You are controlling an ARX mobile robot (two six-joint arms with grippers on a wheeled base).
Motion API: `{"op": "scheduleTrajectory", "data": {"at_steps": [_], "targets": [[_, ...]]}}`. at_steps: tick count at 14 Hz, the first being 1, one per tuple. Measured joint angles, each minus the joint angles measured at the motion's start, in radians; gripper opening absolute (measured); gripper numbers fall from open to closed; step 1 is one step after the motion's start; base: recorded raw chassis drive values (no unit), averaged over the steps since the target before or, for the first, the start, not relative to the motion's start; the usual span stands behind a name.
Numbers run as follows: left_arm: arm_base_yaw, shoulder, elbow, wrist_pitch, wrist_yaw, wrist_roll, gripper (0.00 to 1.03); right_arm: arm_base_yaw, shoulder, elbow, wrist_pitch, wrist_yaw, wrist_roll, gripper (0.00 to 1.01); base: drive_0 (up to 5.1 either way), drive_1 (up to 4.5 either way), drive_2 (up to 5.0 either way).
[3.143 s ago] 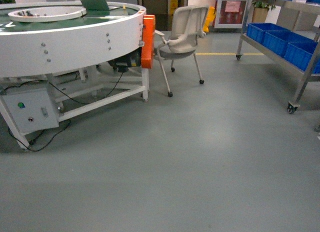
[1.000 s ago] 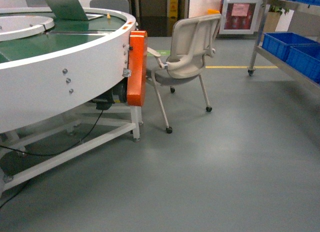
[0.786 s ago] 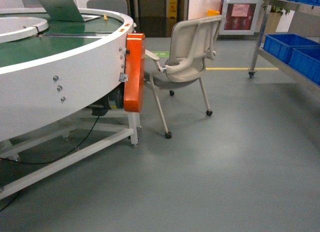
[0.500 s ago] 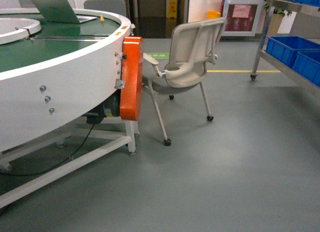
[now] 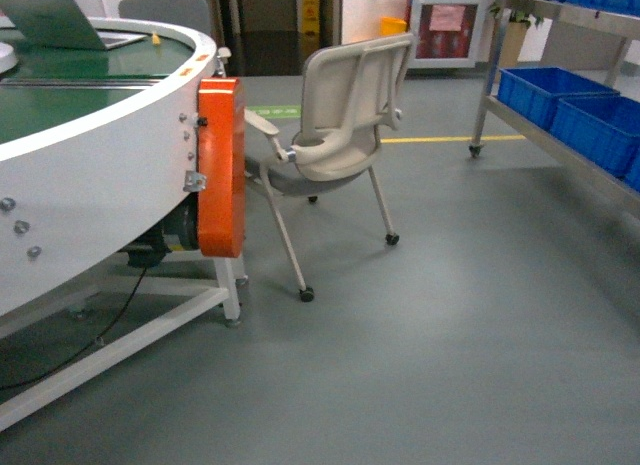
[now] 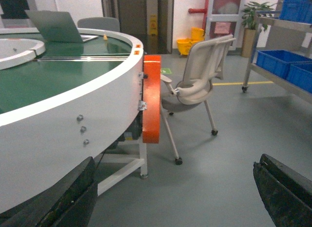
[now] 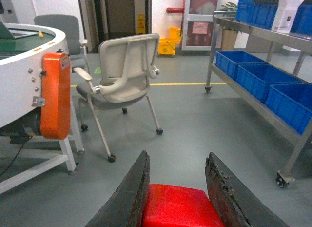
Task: Pick red block from blue box to shelf
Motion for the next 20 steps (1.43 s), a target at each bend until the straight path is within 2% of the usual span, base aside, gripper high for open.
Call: {"op": "scheduleTrajectory", "data": {"at_steps": [9,10,11,12,15,19,20], "targets": [[0.0,0.0,0.0,-0.002,0.0,0.0,0.98,0.0,0.0,0.0,0.001,0.0,0.0,0.28,-1.7,-1.68,-1.7],[0.0,0.0,0.0,-0.002,0.0,0.0,0.95,0.0,0.0,0.0,0.001,0.0,0.0,0.27,-1.6,-1.56,-1.6],[0.0,0.0,0.0,-0.002,0.0,-0.001,0.84,0.0,0.0,0.0,0.001,0.0,0.0,0.27,-1.6,-1.56,-1.6],[0.0,0.0,0.0,-0.002,0.0,0.0,0.95,0.0,0.0,0.0,0.001,0.0,0.0,0.27,-1.6,-1.56,-1.6],[0.0,0.0,0.0,-0.002,0.0,0.0,0.93,0.0,0.0,0.0,0.001,0.0,0.0,0.27,-1.6,-1.56,-1.6],[0.0,0.0,0.0,-0.002,0.0,0.0,0.82,0.0,0.0,0.0,0.001,0.0,0.0,0.27,-1.6,-1.56,-1.6],[0.0,0.0,0.0,-0.002,0.0,0.0,0.75,0.0,0.0,0.0,0.001,0.0,0.0,0.27,-1.6,-1.56,-1.6]]}}
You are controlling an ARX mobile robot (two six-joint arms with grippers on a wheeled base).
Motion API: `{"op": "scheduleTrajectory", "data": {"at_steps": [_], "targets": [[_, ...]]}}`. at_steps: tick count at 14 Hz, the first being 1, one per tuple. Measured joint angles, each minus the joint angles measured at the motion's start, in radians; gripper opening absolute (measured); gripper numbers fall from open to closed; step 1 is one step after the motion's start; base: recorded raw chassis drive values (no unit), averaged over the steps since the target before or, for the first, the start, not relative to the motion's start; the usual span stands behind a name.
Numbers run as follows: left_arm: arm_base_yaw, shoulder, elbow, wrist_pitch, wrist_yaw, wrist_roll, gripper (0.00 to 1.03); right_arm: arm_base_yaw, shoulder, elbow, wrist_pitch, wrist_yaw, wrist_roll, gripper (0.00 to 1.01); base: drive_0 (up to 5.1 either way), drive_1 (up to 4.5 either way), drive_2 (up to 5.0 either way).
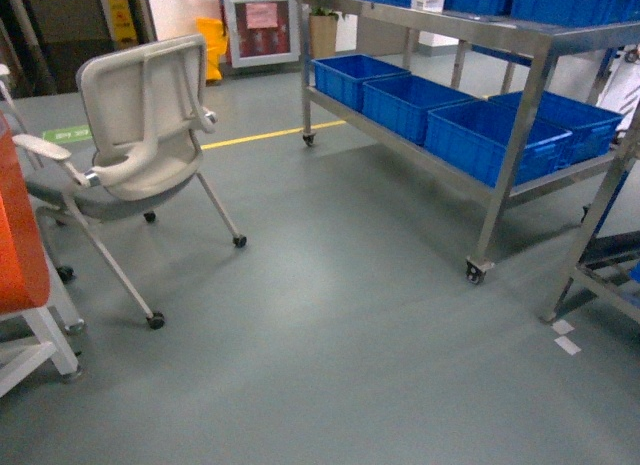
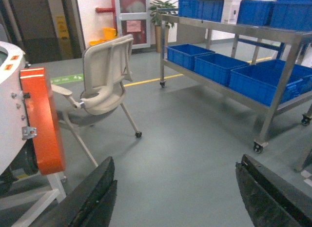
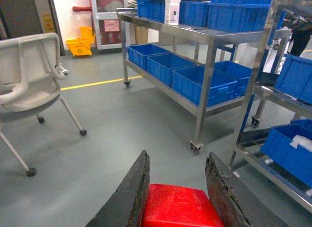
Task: Pick red block from blue box to shelf
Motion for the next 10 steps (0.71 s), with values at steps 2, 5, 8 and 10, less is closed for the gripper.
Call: {"op": "scheduleTrajectory", "data": {"at_steps": [2,5,8,10], "targets": [[0.0,0.0,0.0,0.0,0.0,0.0,0.59,0.0,0.0,0.0,0.0,0.0,0.0,0.27,-1.6,-1.56,-1.6],[0.0,0.0,0.0,0.0,0.0,0.0,0.62,0.0,0.0,0.0,0.0,0.0,0.0,0.27,-1.6,-1.56,-1.6],[0.0,0.0,0.0,0.0,0.0,0.0,0.62,0.0,0.0,0.0,0.0,0.0,0.0,0.27,-1.6,-1.56,-1.6],[0.0,0.0,0.0,0.0,0.0,0.0,0.62,0.0,0.0,0.0,0.0,0.0,0.0,0.27,-1.6,-1.56,-1.6]]}}
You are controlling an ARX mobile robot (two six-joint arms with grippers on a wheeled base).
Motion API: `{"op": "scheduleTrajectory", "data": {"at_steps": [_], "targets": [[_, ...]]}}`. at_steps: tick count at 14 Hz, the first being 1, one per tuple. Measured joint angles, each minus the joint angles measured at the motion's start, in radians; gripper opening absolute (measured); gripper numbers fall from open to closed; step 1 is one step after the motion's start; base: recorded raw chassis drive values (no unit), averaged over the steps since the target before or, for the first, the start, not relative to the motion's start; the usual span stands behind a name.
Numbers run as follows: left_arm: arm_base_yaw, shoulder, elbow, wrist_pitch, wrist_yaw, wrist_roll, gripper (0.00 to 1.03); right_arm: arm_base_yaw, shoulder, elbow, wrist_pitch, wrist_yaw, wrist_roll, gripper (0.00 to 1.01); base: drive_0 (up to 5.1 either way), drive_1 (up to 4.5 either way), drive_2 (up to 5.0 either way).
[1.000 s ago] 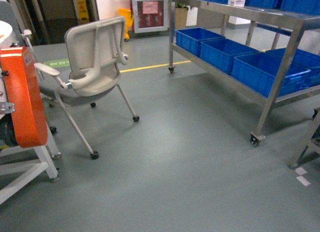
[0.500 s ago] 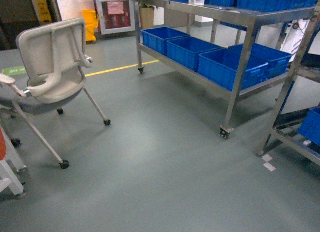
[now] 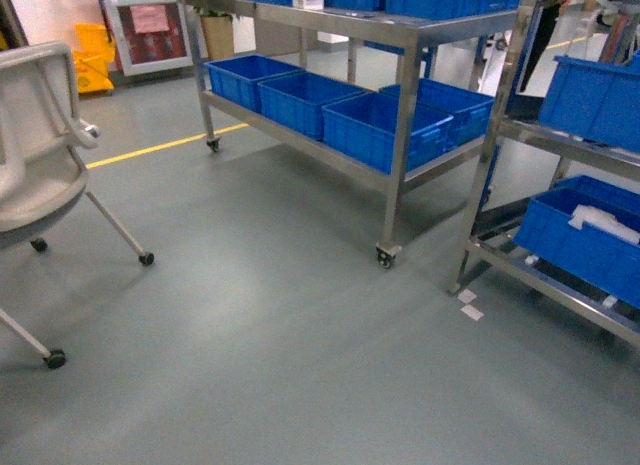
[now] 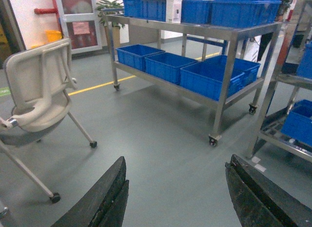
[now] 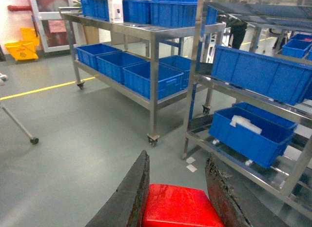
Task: Pick red block from blue box to shelf
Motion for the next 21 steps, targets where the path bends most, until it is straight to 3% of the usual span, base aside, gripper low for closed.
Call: {"op": "scheduleTrajectory", "data": {"at_steps": [8,11,13,16,21], "targets": [[0.0,0.0,0.0,0.0,0.0,0.0,0.56,0.0,0.0,0.0,0.0,0.0,0.0,0.27,-1.5,-1.53,-1.5],[-0.001,0.0,0.0,0.0,0.0,0.0,0.45,0.0,0.0,0.0,0.0,0.0,0.0,0.27,-1.5,-1.46,-1.5],[0.0,0.0,0.0,0.0,0.0,0.0,0.58,0.0,0.0,0.0,0.0,0.0,0.0,0.27,-1.5,-1.46,-1.5],[-0.001,0.0,0.0,0.0,0.0,0.0,0.64,0.0,0.0,0.0,0.0,0.0,0.0,0.27,-1.5,-1.47,-1.5],[-0.001,0.0,0.0,0.0,0.0,0.0,0.59,0.0,0.0,0.0,0.0,0.0,0.0,0.27,-1.5,-1.49,-1.5]]}}
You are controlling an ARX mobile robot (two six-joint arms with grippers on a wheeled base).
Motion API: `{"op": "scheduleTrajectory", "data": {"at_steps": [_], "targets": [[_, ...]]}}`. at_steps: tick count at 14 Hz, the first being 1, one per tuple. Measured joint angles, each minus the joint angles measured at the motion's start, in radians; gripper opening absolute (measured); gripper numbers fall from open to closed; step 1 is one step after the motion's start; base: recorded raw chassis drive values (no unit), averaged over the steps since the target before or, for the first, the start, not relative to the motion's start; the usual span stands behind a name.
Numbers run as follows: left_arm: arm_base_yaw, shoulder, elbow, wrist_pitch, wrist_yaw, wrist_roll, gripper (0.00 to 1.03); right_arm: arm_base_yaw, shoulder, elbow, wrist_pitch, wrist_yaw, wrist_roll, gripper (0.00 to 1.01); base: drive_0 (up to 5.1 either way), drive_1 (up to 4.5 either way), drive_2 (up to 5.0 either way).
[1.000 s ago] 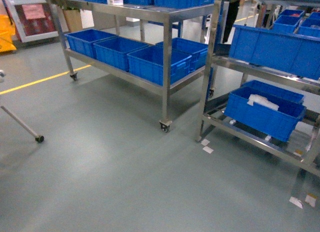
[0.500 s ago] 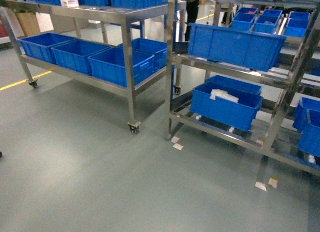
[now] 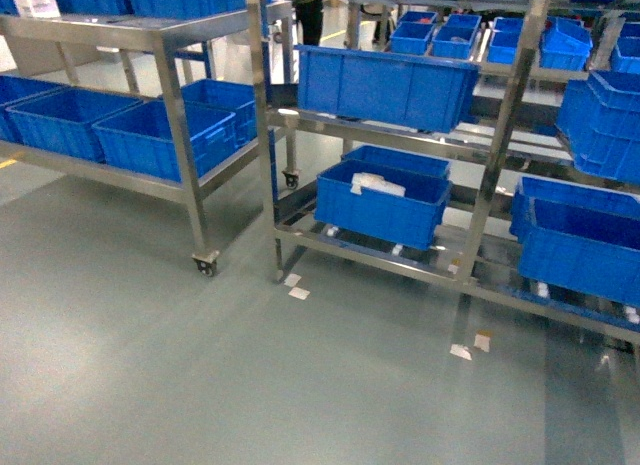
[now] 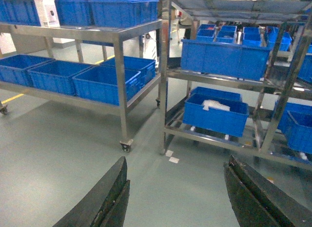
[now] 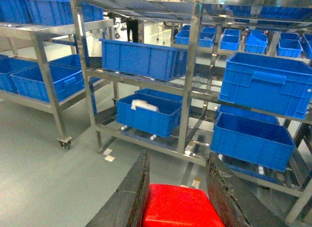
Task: Pick red block from blue box to shelf
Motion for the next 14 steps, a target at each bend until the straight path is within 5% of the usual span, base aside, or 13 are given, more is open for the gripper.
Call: {"op": "scheduleTrajectory", "data": {"at_steps": [14], "targets": [[0.0,0.0,0.0,0.0,0.0,0.0,0.61,0.0,0.0,0.0,0.0,0.0,0.0,0.27,-1.4,-1.42,-1.4]]}}
